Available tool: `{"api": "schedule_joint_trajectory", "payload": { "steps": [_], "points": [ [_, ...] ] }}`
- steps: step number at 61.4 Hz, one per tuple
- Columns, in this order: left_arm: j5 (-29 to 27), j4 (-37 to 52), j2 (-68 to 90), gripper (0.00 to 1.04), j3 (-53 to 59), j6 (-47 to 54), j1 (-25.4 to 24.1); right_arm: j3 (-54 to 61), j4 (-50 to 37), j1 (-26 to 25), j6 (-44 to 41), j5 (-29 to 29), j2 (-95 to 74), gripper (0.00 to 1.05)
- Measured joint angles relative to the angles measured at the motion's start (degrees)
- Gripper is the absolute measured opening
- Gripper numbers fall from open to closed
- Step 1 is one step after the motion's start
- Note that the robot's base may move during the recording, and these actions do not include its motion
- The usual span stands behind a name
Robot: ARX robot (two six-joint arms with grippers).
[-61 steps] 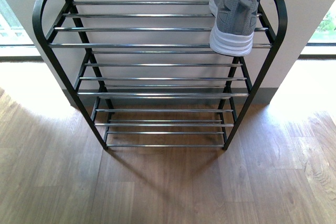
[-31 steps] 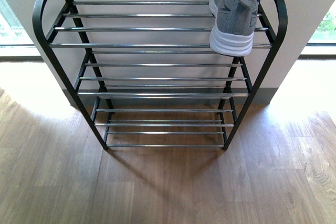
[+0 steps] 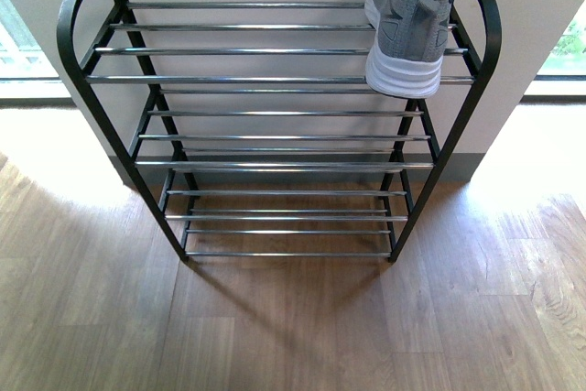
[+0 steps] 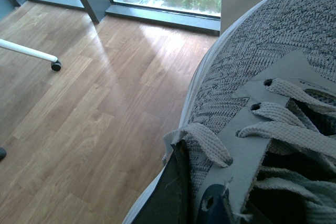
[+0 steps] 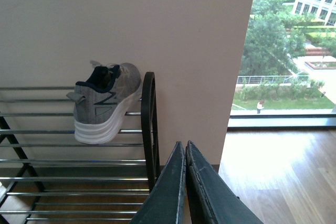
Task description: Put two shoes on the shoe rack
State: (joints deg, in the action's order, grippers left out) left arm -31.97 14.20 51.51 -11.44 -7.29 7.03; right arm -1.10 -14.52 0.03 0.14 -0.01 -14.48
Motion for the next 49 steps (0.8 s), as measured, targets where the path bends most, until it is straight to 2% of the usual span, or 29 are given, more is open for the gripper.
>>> {"api": "schedule_joint_trajectory", "payload": {
  "steps": [20,27,42,49],
  "points": [
    [0.0,0.0,0.0,0.01,0.0,0.0,0.0,0.0,4.2,0.0,0.0,0.0,4.2,0.01],
    [0.0,0.0,0.0,0.01,0.0,0.0,0.0,0.0,13.5,0.0,0.0,0.1,11.7,0.01],
    [0.0,0.0,0.0,0.01,0.0,0.0,0.0,0.0,14.4,0.0,0.0,0.1,14.1,0.01],
    [0.0,0.0,0.0,0.01,0.0,0.0,0.0,0.0,14.4,0.0,0.0,0.1,14.1,0.19]
  ]
}}
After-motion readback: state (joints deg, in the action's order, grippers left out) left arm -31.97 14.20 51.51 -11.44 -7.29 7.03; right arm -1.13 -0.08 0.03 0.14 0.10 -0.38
